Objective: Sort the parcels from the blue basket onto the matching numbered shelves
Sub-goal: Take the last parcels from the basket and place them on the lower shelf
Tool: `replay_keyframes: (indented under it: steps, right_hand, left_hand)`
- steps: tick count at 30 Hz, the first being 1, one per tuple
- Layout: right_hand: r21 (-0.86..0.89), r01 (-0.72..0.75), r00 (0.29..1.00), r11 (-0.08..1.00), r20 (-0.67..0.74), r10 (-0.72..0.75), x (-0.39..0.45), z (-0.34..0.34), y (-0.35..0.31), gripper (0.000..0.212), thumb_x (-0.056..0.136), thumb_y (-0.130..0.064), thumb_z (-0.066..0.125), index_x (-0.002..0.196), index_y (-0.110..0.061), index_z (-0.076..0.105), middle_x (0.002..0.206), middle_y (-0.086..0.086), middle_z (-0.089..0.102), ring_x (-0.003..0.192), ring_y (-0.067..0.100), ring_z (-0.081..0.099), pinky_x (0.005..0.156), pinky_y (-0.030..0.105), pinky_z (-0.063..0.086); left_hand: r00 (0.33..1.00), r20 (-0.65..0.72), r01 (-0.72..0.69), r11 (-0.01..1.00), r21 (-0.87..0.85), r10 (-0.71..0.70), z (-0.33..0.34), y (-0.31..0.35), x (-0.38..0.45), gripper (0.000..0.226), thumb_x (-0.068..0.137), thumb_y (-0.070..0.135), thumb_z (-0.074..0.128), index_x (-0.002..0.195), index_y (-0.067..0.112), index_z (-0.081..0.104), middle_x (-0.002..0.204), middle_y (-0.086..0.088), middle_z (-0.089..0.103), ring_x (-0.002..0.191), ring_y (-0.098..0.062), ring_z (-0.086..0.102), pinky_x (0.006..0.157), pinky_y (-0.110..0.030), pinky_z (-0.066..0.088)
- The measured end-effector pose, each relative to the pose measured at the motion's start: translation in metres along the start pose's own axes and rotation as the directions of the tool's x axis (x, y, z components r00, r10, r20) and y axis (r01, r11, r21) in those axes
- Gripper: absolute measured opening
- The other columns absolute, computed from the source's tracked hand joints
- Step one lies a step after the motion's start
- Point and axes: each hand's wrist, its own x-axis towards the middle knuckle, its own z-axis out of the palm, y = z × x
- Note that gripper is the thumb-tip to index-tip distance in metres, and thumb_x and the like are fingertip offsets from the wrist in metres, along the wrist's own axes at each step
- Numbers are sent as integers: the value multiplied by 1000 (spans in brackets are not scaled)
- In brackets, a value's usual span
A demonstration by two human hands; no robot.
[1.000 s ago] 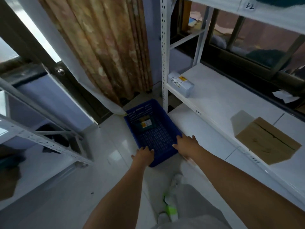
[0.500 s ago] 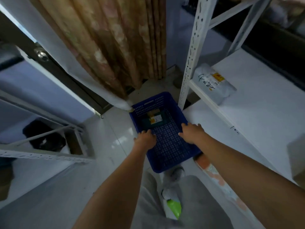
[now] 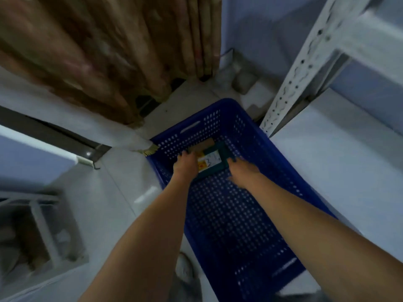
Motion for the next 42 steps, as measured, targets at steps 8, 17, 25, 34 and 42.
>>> replay_keyframes:
  steps: [8,17,25,34,42]
  right_hand:
    - [-107,22,995,994,-99,-32,204,62,6,95,90,-27,71,159,-19,6,163,17,7,147,38,19,117,52,30]
    - [-261,32,988,965,-135,-70,267,85,-2,92,89,-28,71,158,-10,13,164,15,13,152,32,8,121,59,-3]
    - [-321,24,984,947,-158,-78,261,96,7,99,82,-30,78,158,-17,16,164,15,11,149,32,11,120,54,0]
    - [-357,37,990,934,-112,-82,256,102,8,95,85,-32,74,158,-28,14,163,6,25,148,24,26,120,52,-2]
    - [-310,46,986,950,-139,-93,241,105,15,85,87,-26,71,156,-29,22,145,7,49,136,27,41,120,52,2]
  left_hand:
    - [967,-121,-175,933,316,222,87,-25,212,59,92,21,66,147,19,42,147,-9,45,131,-30,48,106,-41,43]
    - [966,-103,-180,900,397,238,121,-33,274,41,100,17,54,139,8,48,131,-18,57,116,-33,59,94,-43,52]
    - [966,-87,-206,931,302,242,129,-35,277,41,103,15,46,144,7,44,139,-14,55,123,-26,56,104,-36,45]
    - [895,-79,-404,875,267,438,152,-32,278,74,102,2,37,157,40,5,160,-21,21,142,-38,31,117,-43,31]
    - [901,-155,-391,913,116,406,146,-36,283,67,104,32,48,159,27,9,160,-13,30,136,-36,41,112,-38,37]
